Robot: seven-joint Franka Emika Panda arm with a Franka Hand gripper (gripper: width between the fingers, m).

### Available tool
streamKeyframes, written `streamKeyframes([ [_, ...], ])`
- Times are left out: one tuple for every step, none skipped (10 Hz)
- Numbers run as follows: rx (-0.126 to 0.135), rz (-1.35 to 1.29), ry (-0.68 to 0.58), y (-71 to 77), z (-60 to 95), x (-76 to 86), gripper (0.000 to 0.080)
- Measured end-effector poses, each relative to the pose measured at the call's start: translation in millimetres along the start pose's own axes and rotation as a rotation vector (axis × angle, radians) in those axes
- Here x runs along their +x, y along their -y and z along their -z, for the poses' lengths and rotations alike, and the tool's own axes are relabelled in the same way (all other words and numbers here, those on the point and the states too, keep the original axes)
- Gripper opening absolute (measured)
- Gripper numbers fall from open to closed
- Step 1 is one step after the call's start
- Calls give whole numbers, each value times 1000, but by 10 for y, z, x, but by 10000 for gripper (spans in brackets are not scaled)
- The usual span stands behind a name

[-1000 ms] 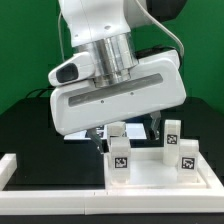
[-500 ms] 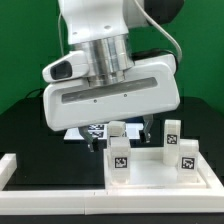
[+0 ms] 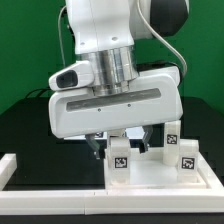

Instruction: Assemble square table

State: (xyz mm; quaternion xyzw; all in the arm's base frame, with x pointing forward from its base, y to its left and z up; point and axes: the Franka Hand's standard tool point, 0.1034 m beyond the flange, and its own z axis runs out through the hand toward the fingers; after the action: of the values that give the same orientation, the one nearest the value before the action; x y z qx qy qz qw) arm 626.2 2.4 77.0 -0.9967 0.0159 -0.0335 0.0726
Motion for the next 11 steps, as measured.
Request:
streamKeyframes([
  [0, -1, 0, -1, 0, 0, 409],
  [3, -66, 0, 9, -1, 1, 409],
  [3, -132, 0, 5, -1, 1, 291],
  [3, -160, -1, 3, -1, 1, 291],
  [3, -236, -1, -1, 0, 1, 291],
  [2, -299, -1, -6, -1, 0, 291],
  [2, -336, -2, -9, -4, -2, 291],
  [1, -479, -36, -11, -10, 1, 291],
  [15, -647, -58, -3, -9, -13, 291],
  [42, -888, -78, 7, -17, -45, 291],
  [73, -1089, -92, 46, -31, -92, 291],
])
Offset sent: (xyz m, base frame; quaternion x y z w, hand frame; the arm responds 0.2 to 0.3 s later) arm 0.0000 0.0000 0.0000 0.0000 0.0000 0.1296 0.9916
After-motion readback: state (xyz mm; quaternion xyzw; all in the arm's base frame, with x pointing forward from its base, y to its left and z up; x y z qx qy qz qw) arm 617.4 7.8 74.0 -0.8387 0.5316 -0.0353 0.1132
